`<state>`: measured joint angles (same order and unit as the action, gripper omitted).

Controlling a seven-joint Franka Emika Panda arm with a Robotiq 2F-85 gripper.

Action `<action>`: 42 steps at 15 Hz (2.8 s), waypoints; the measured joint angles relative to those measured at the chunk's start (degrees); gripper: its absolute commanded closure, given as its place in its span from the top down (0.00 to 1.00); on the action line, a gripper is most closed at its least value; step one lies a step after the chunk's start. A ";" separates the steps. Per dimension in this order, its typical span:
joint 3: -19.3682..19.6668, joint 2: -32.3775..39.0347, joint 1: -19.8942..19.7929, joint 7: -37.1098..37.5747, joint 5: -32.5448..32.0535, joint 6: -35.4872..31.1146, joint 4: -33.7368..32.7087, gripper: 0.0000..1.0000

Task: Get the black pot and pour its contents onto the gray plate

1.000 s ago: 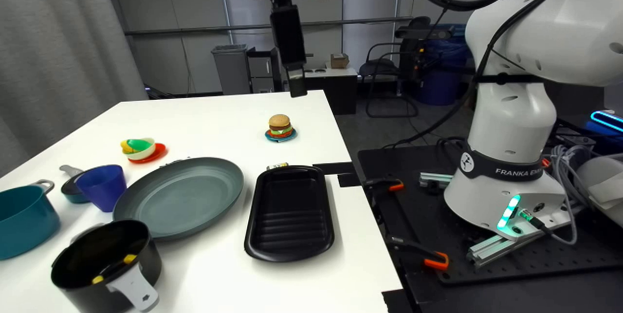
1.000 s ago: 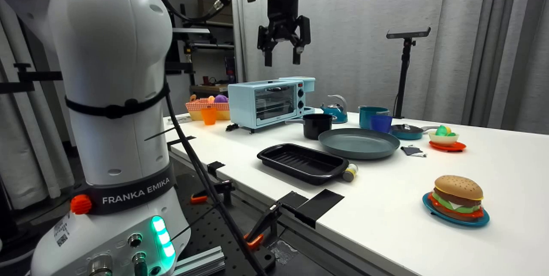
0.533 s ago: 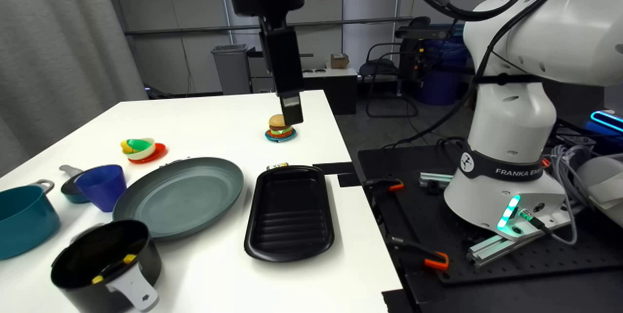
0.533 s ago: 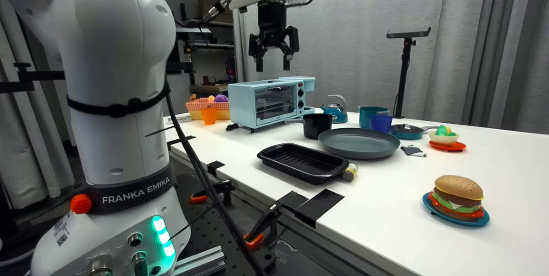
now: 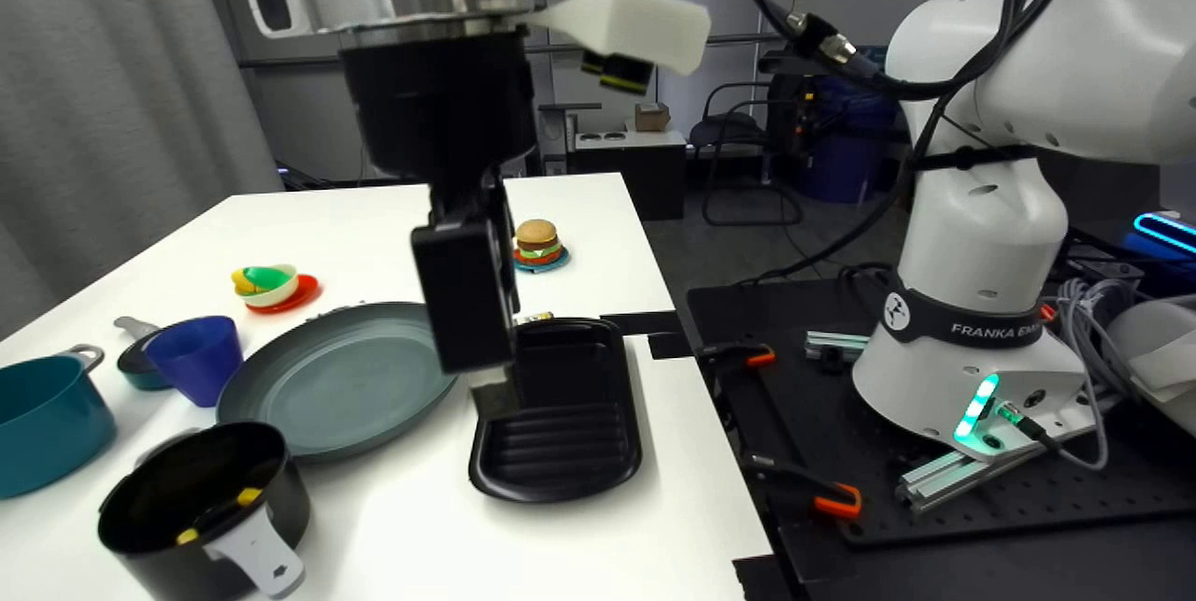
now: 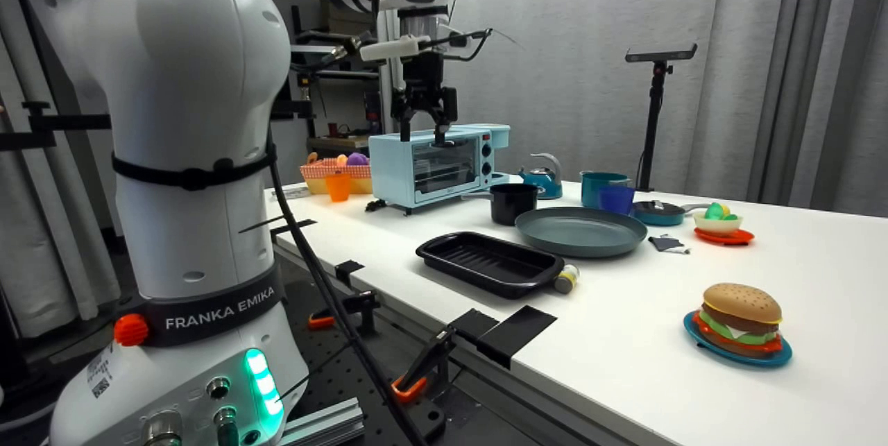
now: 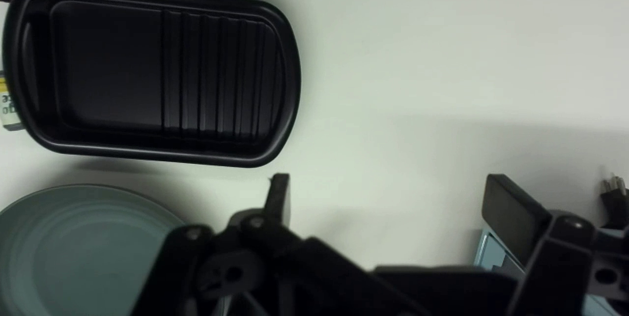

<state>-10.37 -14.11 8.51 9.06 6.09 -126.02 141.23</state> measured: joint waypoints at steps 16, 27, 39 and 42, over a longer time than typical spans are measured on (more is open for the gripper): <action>0.63 20.20 0.00 16.95 -1.88 -13.27 -11.86 1.00; 3.83 27.48 2.23 28.96 -8.91 -15.19 -17.01 1.00; 8.08 33.38 5.69 42.42 -13.81 -15.19 -22.27 1.00; 8.31 34.85 6.25 44.24 -13.81 -15.19 -23.26 1.00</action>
<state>-2.06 20.73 14.76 53.29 -7.72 -141.21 117.97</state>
